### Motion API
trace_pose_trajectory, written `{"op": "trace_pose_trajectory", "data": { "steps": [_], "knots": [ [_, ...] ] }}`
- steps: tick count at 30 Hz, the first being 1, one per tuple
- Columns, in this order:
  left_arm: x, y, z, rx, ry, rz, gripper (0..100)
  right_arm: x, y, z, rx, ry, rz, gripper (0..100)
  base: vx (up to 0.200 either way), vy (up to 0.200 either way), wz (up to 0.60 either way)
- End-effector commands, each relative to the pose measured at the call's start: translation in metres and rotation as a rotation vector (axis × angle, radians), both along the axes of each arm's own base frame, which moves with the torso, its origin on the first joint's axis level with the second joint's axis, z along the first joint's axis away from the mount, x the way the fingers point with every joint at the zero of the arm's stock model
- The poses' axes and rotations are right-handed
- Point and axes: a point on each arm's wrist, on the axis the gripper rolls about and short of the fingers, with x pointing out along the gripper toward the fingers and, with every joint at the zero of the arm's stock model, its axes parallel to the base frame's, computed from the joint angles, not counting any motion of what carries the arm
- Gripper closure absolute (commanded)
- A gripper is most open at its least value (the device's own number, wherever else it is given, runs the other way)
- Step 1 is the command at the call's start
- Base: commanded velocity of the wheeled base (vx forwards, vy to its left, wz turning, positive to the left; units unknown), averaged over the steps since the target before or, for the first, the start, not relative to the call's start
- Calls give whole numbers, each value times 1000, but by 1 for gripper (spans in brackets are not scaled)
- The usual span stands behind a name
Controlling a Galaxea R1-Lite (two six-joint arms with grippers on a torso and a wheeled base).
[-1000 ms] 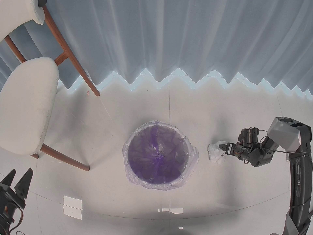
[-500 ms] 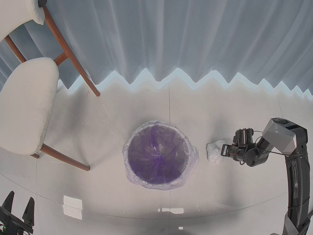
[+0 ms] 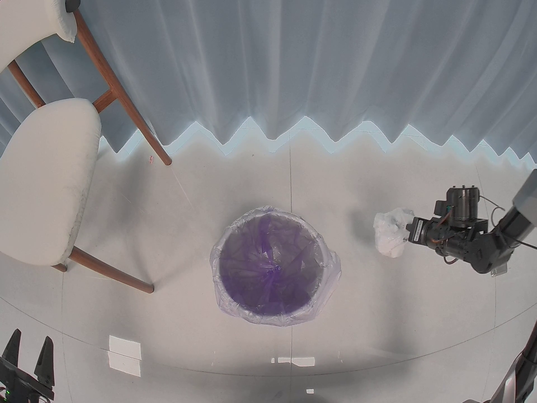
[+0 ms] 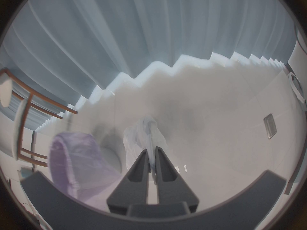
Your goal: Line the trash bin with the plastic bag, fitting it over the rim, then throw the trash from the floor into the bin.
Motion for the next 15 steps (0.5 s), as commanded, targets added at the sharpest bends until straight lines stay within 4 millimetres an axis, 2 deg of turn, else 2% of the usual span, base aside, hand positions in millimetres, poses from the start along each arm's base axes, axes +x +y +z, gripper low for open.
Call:
{"op": "trace_pose_trajectory", "data": {
  "steps": [1, 4, 5, 6, 7, 15],
  "knots": [
    [1, 2, -5, -26, 15, 100, 0, -129, 5, 98, 52, -255, 89, 100, 0, 0, 0],
    [1, 3, -5, -56, 9, 130, 0, -151, 11, 114, 69, -292, 136, 100, 0, 0, 0],
    [1, 3, -5, -56, 9, 130, 0, -151, 11, 114, 69, -292, 136, 100, 0, 0, 0],
    [1, 2, -5, -65, 10, 118, 0, -166, 23, 118, 103, -289, 201, 100, 0, 0, 0],
    [1, 2, -5, -55, 14, 101, 0, -173, 29, 120, 122, -293, 235, 100, 0, 0, 0],
    [2, -3, -6, 92, 37, -122, 0, -192, 60, 119, 146, -284, 418, 100, 0, 0, 0]
  ]
}}
